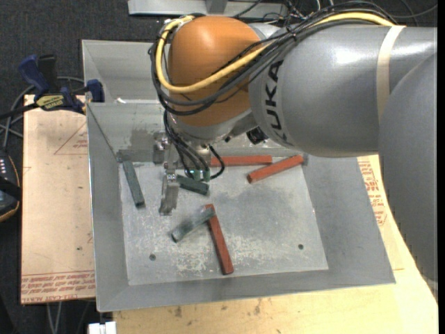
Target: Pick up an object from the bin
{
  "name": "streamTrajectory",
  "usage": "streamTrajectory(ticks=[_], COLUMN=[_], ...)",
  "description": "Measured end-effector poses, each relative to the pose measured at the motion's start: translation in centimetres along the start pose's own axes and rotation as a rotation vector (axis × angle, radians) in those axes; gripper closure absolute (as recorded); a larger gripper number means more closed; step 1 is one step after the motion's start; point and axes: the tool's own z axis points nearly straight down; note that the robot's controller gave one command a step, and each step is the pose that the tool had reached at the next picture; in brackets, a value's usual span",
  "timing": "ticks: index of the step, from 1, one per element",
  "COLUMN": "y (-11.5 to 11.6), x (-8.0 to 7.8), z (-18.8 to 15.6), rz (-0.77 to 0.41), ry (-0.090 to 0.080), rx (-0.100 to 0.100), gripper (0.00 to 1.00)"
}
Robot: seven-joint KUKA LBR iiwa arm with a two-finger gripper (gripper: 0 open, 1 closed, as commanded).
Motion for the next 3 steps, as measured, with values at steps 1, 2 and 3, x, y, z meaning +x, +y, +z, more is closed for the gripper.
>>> streamTrajectory(ticks=[1, 2, 3], y=[-9.1, -9.3, -9.2], x=[-1.4, -8.2, -8.1], z=[11.3, 17.0, 16.6], rz=[-0.031, 0.009, 0.009], ry=[-0.001, -0.012, -0.011], rx=[0.003, -0.002, -0.003], gripper=[0.0, 0.0, 1.0])
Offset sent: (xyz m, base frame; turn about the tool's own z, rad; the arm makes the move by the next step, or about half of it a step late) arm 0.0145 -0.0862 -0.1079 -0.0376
